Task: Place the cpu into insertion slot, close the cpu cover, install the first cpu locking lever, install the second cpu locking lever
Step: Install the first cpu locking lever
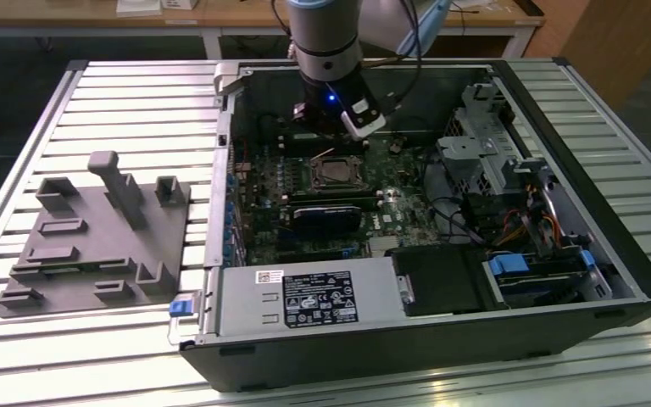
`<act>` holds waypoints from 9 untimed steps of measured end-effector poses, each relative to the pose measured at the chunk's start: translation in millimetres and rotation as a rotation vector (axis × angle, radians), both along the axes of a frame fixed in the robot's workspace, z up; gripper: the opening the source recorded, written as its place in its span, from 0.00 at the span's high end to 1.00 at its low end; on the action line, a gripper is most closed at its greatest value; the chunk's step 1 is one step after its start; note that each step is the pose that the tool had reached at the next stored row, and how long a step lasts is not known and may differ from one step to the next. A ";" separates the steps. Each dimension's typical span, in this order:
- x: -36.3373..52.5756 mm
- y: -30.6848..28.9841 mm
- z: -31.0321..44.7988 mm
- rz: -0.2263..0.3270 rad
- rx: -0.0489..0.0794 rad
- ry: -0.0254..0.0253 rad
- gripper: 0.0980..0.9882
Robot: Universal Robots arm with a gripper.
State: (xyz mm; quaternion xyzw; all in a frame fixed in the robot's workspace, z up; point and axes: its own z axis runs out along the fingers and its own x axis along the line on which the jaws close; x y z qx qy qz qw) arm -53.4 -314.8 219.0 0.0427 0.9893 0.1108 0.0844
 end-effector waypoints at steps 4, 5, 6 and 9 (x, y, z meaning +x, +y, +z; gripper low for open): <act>0.0 0.2 -0.8 -0.010 0.000 -0.0040 0.99; 0.0 0.3 -0.8 -0.010 0.000 -0.0041 0.99; 0.0 0.3 -0.9 -0.010 0.000 -0.0041 0.99; 0.0 0.4 -1.2 -0.011 0.000 -0.0044 0.99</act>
